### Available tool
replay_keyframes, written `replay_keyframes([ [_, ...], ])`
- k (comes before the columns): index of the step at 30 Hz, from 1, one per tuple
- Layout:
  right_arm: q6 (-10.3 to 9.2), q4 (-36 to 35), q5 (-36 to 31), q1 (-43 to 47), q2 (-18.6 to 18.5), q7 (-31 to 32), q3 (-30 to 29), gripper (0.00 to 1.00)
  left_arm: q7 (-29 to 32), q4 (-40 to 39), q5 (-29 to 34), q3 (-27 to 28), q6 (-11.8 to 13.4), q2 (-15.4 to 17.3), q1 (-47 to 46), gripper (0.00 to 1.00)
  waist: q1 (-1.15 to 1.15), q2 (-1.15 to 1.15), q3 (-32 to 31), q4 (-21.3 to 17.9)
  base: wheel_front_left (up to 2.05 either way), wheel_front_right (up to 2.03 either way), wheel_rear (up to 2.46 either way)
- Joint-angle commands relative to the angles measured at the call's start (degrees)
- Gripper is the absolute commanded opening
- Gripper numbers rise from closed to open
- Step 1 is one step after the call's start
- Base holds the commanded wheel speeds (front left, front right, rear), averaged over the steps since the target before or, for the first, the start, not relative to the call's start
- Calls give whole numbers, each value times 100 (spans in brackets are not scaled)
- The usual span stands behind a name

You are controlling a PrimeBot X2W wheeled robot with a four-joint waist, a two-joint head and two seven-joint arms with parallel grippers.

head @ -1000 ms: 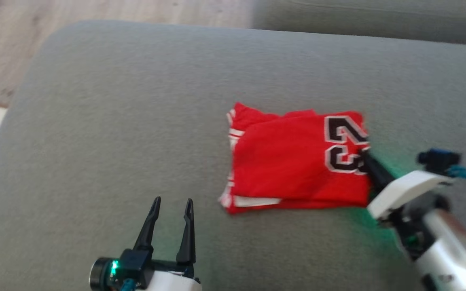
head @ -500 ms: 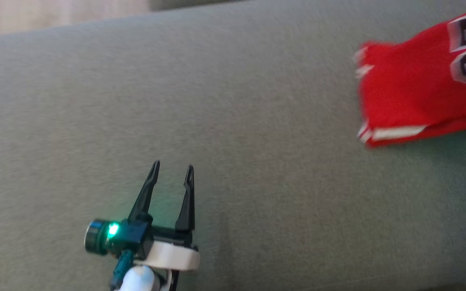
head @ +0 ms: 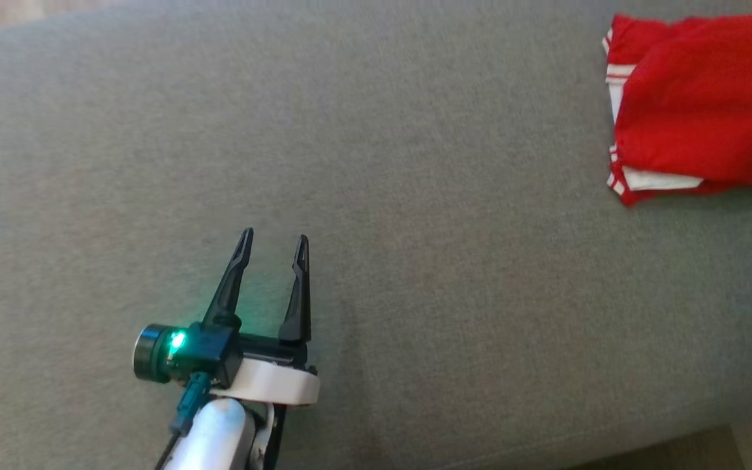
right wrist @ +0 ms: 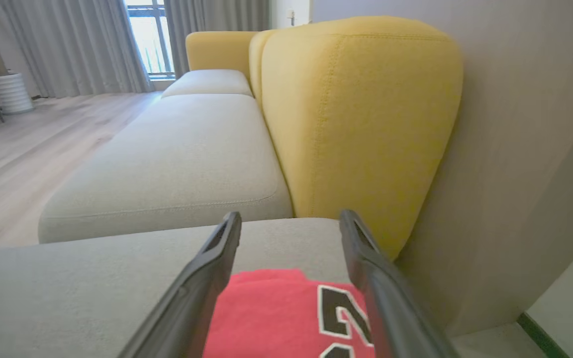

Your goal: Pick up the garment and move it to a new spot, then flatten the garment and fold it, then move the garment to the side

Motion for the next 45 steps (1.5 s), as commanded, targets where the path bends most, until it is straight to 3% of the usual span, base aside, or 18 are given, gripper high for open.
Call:
replay_keyframes([
  [1,-4,-196,-72,220,-13,-62,23,100,-55,-151,-35,214,19,-8,-36,100,0,0,-327,239,0,0,0],
  [9,-4,-369,-472,1303,1278,-644,532,100,-55,-227,-300,273,90,-33,338,100,0,0,-1285,838,0,0,0],
  [15,-4,-16,-916,1972,2002,-1508,661,100,-55,-384,-384,301,102,-38,802,100,0,0,-1884,1268,0,0,0],
  [19,-4,-149,-1325,2356,2379,-1716,562,100,-55,-521,-374,461,173,-39,1138,100,0,0,-2138,1366,0,0,0],
  [25,-4,-1007,-1866,3187,2802,-1727,231,100,-55,-695,-231,594,186,-40,1504,100,0,0,-2330,1440,0,0,0],
  [32,-4,-1152,-2156,3866,3027,-1728,247,100,-55,-826,-117,702,153,-42,1741,100,0,0,-2463,1403,0,0,0],
  [41,-4,-1182,-2184,3955,3112,-1728,338,100,-55,-862,-60,789,59,-43,1811,100,0,0,-2532,1281,0,0,0],
  [42,0,-965,-2138,4164,3158,-1667,213,0,0,-667,-125,550,55,-11,2017,0,0,0,-2533,1279,0,0,0],
  [45,1,-698,-2134,4219,3166,-1658,241,0,26,-401,-139,516,53,-12,2067,0,0,0,-2535,1274,0,0,0],
])
